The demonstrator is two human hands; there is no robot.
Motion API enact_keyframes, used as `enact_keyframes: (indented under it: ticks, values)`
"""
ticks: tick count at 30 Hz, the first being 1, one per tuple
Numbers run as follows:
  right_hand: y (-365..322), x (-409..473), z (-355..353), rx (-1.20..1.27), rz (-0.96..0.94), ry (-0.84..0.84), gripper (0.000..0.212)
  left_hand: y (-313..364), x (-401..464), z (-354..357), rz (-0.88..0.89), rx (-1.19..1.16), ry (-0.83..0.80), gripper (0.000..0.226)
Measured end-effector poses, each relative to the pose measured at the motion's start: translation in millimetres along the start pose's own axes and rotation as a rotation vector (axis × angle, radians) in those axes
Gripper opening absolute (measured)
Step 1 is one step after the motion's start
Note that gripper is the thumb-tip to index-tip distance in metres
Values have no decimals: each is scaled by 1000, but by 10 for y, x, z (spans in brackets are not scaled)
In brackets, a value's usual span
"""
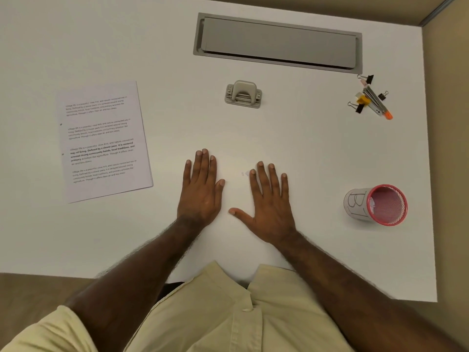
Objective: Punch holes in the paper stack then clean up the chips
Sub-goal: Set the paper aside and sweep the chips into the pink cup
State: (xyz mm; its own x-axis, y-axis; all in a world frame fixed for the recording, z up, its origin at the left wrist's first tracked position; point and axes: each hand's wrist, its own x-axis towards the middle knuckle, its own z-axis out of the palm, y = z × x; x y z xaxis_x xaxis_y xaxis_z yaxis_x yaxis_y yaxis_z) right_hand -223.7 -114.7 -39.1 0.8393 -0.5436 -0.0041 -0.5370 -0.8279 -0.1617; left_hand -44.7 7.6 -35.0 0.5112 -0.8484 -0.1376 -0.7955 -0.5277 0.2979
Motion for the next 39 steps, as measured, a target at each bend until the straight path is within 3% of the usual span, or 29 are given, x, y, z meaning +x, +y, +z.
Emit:
enact_keyframes:
  ticks: [7, 11, 16, 22, 27, 39]
  values:
    - [85, 56, -46, 62, -72, -46, 110, -2, 0, 12, -5, 22, 0, 69]
    - [116, 161, -127, 143, 25, -11, 102, 5, -2, -4, -9, 14, -2, 69]
    - [11, 184, -173, 91, -37, -125, 92, 18, -6, -30, -5, 8, -7, 70]
    - [4, 406, -445, 244, -46, 19, 44, 13, -11, -20, 7, -1, 20, 67]
    - [55, 625, -649, 255, -251, -256, 67, 3, -13, -15, 19, 6, 30, 67]
    - [-104, 687, -757, -56, -364, -382, 60, -1, -13, -13, 21, -19, 42, 67]
